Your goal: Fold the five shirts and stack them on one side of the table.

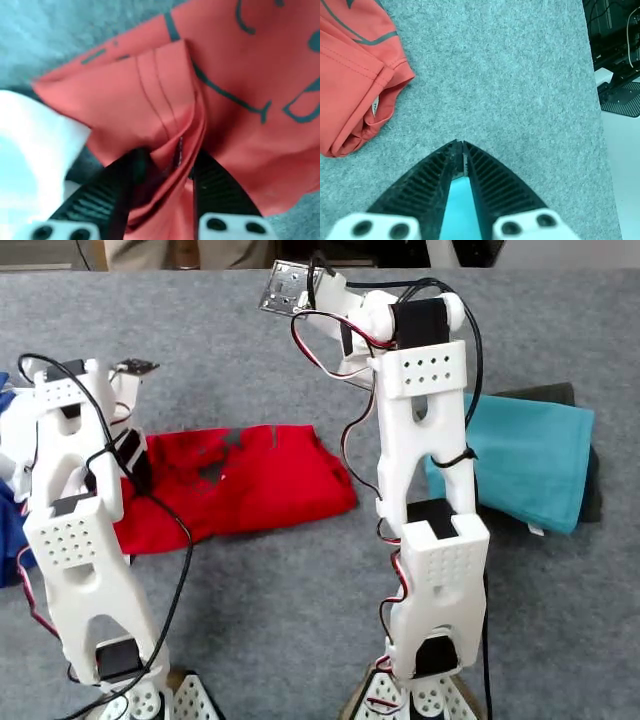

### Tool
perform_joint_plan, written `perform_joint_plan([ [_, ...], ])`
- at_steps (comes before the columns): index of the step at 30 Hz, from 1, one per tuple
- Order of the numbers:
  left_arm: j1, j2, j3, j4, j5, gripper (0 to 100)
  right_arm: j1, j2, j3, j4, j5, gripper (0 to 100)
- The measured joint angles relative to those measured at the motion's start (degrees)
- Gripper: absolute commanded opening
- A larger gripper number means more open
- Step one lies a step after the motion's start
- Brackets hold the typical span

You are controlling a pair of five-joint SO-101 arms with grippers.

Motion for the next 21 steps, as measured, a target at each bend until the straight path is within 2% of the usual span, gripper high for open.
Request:
perform_joint_plan([
  [6,0.00,0.00,-8.79,6.15,0.00,4,0.00,0.00,0.00,0.00,0.00,0.2],
  [21,0.00,0.53,-7.74,7.30,0.00,2,0.00,0.00,0.00,0.00,0.00,0.2],
])
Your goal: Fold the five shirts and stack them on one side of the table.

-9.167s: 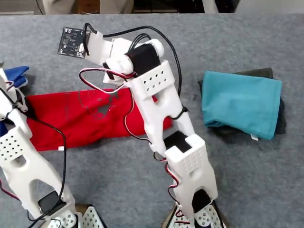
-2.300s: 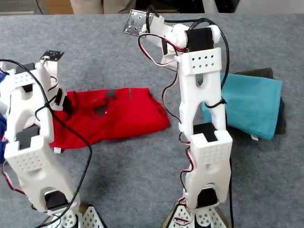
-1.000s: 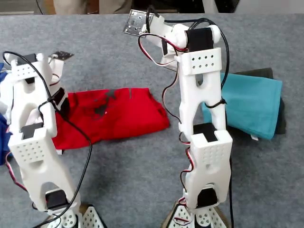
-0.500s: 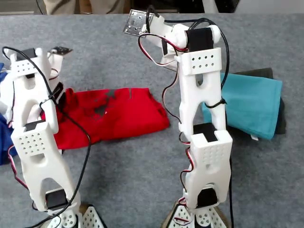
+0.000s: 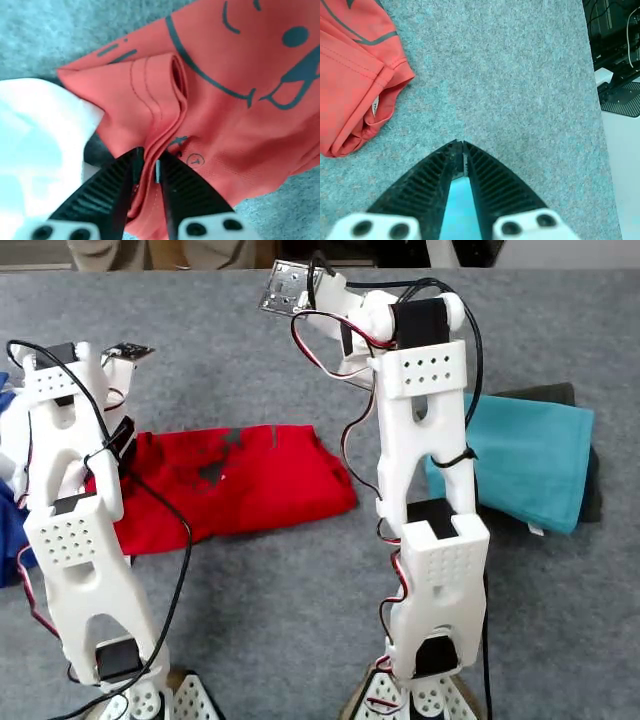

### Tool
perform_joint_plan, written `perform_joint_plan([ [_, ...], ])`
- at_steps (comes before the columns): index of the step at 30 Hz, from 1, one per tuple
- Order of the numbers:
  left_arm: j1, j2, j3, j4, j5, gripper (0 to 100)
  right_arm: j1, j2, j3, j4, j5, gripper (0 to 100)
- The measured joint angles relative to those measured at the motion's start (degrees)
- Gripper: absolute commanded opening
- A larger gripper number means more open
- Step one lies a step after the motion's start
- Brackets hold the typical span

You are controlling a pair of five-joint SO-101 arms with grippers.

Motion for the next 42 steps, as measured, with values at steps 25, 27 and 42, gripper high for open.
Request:
perform_joint_plan([
  [25,17.05,-23.47,10.37,0.00,23.30,2,0.53,0.00,0.00,0.00,0.00,0.2],
  [27,18.46,-24.35,10.37,0.00,25.23,2,1.93,0.00,0.00,0.00,0.00,0.2],
  [42,29.80,-20.92,-0.97,0.00,42.90,2,8.35,-2.37,-0.26,0.00,0.35,0.2],
])
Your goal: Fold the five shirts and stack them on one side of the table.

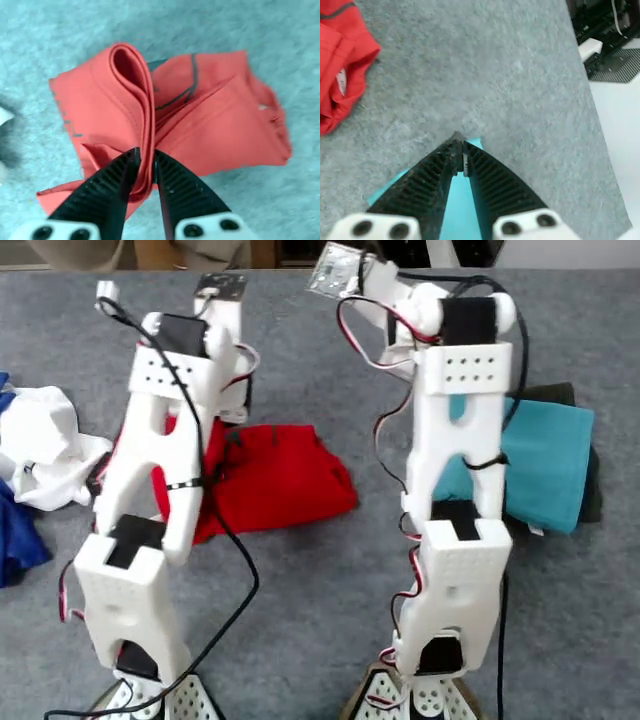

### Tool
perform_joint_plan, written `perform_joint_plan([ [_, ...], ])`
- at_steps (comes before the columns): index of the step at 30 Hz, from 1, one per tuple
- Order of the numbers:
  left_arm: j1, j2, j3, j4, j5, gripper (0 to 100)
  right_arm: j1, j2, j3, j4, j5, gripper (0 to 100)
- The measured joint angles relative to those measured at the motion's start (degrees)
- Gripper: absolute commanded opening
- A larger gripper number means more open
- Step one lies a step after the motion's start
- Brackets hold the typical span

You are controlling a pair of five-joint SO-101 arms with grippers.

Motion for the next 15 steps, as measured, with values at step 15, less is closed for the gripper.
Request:
perform_joint_plan([
  [15,9.23,11.87,-13.36,0.00,10.11,2,3.69,-2.46,0.00,0.00,0.00,0.2],
])
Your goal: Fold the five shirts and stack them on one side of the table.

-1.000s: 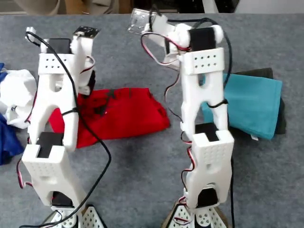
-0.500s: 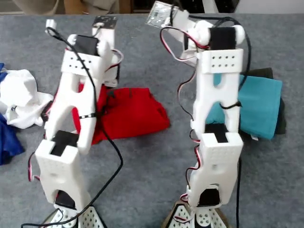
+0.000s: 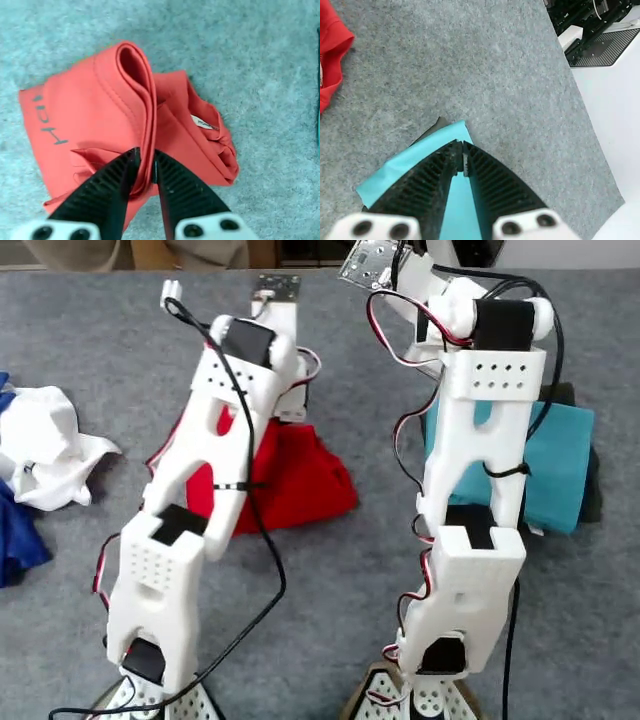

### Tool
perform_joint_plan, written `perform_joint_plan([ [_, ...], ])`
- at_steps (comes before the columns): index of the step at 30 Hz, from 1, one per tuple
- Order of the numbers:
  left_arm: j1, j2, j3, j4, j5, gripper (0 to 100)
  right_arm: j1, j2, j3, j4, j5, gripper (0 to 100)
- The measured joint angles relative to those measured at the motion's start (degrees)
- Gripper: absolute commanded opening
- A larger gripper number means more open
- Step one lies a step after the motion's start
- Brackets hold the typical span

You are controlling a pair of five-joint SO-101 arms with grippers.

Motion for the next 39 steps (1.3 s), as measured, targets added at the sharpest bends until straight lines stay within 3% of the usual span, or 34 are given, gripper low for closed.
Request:
perform_joint_plan([
  [14,2.37,10.11,-11.60,0.00,3.16,2,0.00,0.00,0.00,0.00,0.00,0.2],
  [24,6.15,11.16,-12.66,0.00,3.16,2,0.00,0.00,0.00,0.00,0.00,0.2],
  [30,6.15,11.16,-12.92,0.00,3.16,24,0.00,-1.41,0.00,0.00,0.00,0.2],
  [34,5.10,11.16,-17.32,0.00,5.45,23,0.00,-3.96,-0.09,0.00,0.00,0.2],
  [39,-0.44,10.99,-26.11,0.00,5.89,7,0.00,-4.66,-0.09,0.00,-2.46,0.2],
])
